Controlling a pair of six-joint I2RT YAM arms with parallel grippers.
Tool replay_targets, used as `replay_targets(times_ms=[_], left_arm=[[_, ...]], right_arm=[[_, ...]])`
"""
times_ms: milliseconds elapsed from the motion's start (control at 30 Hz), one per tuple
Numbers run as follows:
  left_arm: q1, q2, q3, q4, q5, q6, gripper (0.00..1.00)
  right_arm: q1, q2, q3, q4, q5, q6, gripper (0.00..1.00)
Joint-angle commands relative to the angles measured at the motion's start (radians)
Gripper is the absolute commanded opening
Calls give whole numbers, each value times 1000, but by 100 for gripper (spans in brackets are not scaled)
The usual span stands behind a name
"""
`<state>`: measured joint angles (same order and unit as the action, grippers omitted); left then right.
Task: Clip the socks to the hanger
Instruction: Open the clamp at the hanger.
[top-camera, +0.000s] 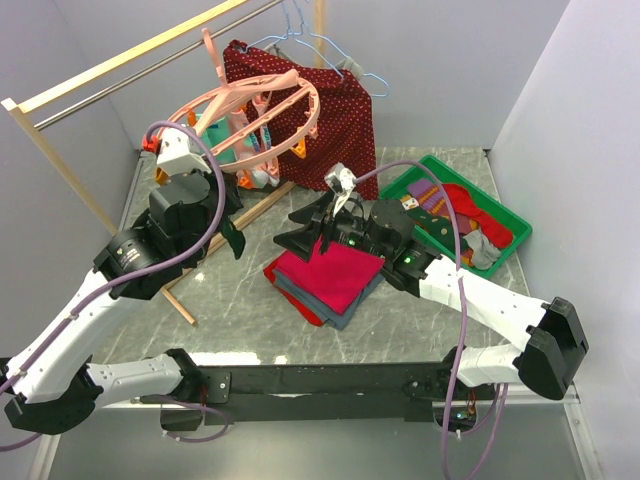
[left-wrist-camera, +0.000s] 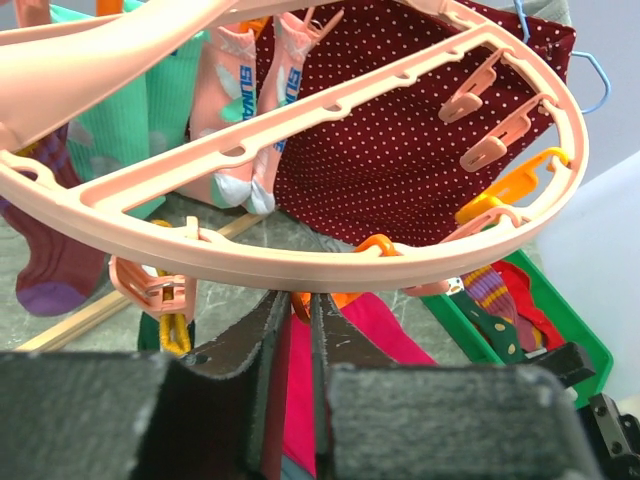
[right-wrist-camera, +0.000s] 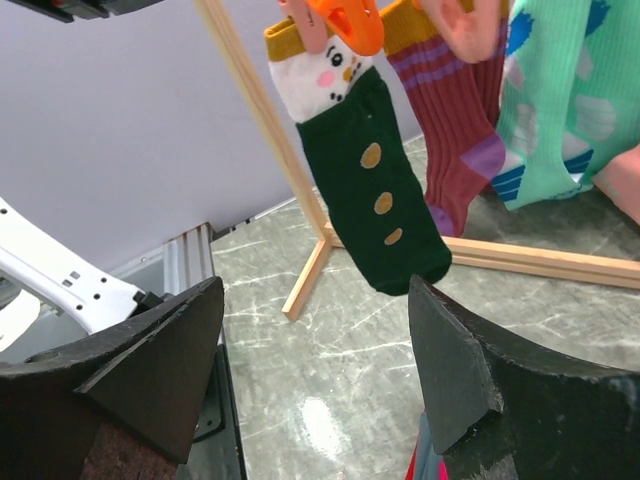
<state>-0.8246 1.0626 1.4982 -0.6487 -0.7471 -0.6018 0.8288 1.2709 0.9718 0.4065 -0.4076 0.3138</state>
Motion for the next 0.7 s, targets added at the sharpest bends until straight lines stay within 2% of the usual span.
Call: replay_targets(times_ms=[0, 267, 467, 667], left_arm=[[-5, -21, 5, 26, -25, 22, 13], [-5, -27, 14, 15, -50, 43, 13], [-2, -30, 16, 35, -81, 69, 20], [24, -23, 16, 60, -66, 89, 20]], right_arm=[[10, 1, 30, 68, -48, -36, 80], [9, 80, 117, 129, -100, -47, 80], [7, 160, 211, 172, -105, -50, 79], [7, 251, 310, 215, -99, -45, 79]])
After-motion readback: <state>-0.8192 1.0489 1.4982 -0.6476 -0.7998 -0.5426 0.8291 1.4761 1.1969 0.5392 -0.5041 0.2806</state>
